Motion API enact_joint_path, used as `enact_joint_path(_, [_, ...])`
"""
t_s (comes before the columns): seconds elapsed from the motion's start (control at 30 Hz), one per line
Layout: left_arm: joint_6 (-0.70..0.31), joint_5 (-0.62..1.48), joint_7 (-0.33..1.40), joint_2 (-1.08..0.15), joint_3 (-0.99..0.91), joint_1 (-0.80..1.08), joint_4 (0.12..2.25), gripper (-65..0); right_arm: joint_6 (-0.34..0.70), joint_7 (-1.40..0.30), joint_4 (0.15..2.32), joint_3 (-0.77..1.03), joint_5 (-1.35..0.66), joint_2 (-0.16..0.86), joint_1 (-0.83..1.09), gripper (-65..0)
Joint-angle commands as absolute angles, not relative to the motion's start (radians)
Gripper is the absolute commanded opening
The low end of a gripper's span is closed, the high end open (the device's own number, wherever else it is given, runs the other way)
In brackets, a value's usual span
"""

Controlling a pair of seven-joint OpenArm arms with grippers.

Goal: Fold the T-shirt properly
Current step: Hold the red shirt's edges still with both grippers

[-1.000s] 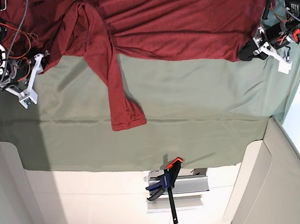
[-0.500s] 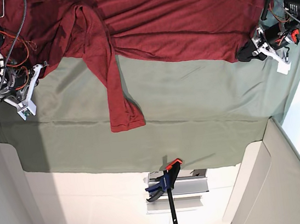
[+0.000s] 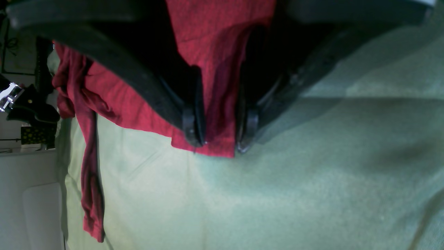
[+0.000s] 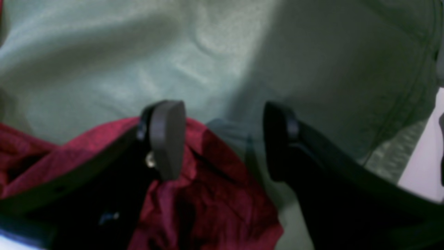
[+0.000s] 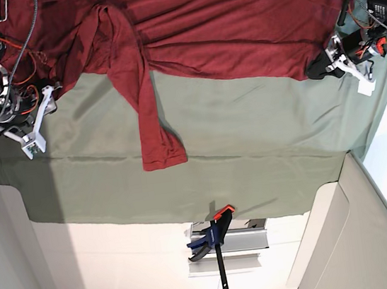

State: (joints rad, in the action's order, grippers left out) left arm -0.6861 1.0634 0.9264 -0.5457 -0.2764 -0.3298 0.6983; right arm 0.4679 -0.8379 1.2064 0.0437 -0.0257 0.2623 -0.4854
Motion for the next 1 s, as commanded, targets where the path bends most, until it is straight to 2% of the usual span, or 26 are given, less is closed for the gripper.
enact_joint_path(0.0, [-0.698,1.079,0.916,-0.566,-0.281,-0.352,0.713,-46.3,0.474,-0.818,1.213,0.046,-0.031,0.268,-0.514,-29.2])
enact_joint_path(0.33, [-0.698,1.079,0.916,-0.566,-0.281,-0.352,0.713,-46.3,0.475,-0.815,1.1,0.046,-0.044,0.269,-0.49,-29.5])
enact_joint_path(0.37, [-0.698,1.079,0.916,-0.566,-0.281,-0.352,0.713,-46.3,0.475,-0.815,1.102,0.046,-0.044,0.269,-0.49,-32.2])
enact_joint_path(0.4, [-0.698,1.079,0.916,-0.566,-0.281,-0.352,0.713,-46.3,0.475,-0.815,1.106,0.046,-0.044,0.269,-0.491,-38.2])
enact_joint_path(0.5, [-0.698,1.079,0.916,-0.566,-0.281,-0.352,0.713,-46.3,0.475,-0.817,1.123,0.046,-0.045,0.269,-0.49,-65.0])
enact_joint_path(0.7, [-0.698,1.079,0.916,-0.566,-0.281,-0.352,0.713,-46.3,0.475,-0.939,1.24,0.046,-0.045,0.27,-0.486,-65.0])
enact_joint_path(0.97, [-0.698,1.079,0.916,-0.566,-0.281,-0.352,0.713,-46.3,0.474,-1.015,1.605,0.046,-0.044,0.273,-0.383,-65.0])
